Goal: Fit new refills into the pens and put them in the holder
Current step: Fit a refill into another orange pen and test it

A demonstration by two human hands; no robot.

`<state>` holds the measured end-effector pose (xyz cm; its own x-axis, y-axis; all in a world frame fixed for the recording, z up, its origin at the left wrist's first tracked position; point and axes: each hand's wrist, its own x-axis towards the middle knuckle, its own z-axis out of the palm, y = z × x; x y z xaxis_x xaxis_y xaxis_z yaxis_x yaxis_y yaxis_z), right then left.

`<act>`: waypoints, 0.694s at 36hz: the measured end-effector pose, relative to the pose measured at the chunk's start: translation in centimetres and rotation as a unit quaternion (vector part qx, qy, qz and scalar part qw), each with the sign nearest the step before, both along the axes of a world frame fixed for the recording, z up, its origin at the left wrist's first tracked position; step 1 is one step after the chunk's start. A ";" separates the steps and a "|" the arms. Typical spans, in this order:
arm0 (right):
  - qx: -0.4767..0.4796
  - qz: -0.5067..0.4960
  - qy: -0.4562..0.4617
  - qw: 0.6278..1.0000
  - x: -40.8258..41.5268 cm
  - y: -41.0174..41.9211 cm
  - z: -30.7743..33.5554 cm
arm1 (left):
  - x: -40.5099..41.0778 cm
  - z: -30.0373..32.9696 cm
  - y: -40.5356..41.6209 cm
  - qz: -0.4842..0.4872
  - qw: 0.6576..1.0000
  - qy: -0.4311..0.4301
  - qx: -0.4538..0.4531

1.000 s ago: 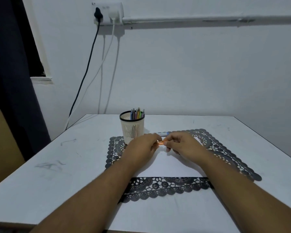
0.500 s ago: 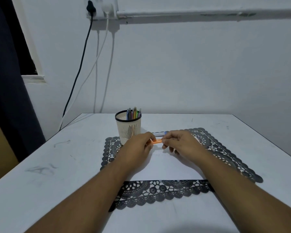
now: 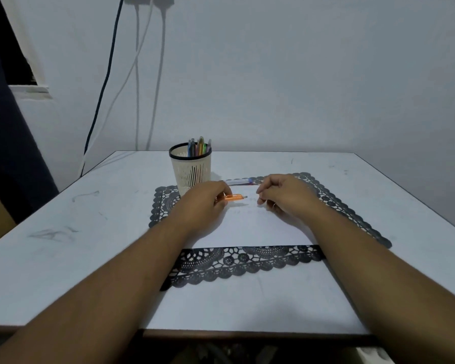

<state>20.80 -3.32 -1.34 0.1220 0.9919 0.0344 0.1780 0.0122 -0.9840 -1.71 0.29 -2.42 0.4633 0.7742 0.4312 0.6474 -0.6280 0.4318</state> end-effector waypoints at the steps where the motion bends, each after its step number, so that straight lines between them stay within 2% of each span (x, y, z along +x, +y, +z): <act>1: 0.002 0.002 -0.012 1.000 0.0 0.1 -0.3 | 0.0 -0.1 -0.1 -0.001 1.000 0.003 -0.002; 3: 0.020 0.009 -0.050 0.999 0.0 0.5 -1.0 | 0.0 -0.2 -0.3 -0.002 1.000 0.006 -0.002; 8: 0.062 0.011 -0.232 0.971 -0.8 1.3 -1.6 | 0.0 -0.3 0.3 -0.019 1.000 0.013 0.001; 17: 0.072 0.030 -0.318 0.945 -1.8 2.0 -1.4 | -0.1 -0.3 0.8 -0.076 0.995 0.071 0.009; 20: 0.057 0.009 -0.301 0.952 -1.0 1.9 -1.3 | 0.0 -0.2 0.8 -0.072 0.994 0.080 0.013; 23: 0.042 0.000 -0.179 0.983 0.0 1.1 -1.1 | -0.1 -0.1 0.8 -0.071 0.994 0.083 0.013; 25: 0.019 0.028 -0.103 0.994 0.4 0.2 -0.5 | -0.2 -0.2 0.9 -0.073 0.994 0.087 0.012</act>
<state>21.19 -3.17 -1.81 0.0538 0.9945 0.0901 0.3745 0.0636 -0.9250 -1.87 1.21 -2.57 0.6383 0.6844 0.3524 0.6124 -0.7289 0.3062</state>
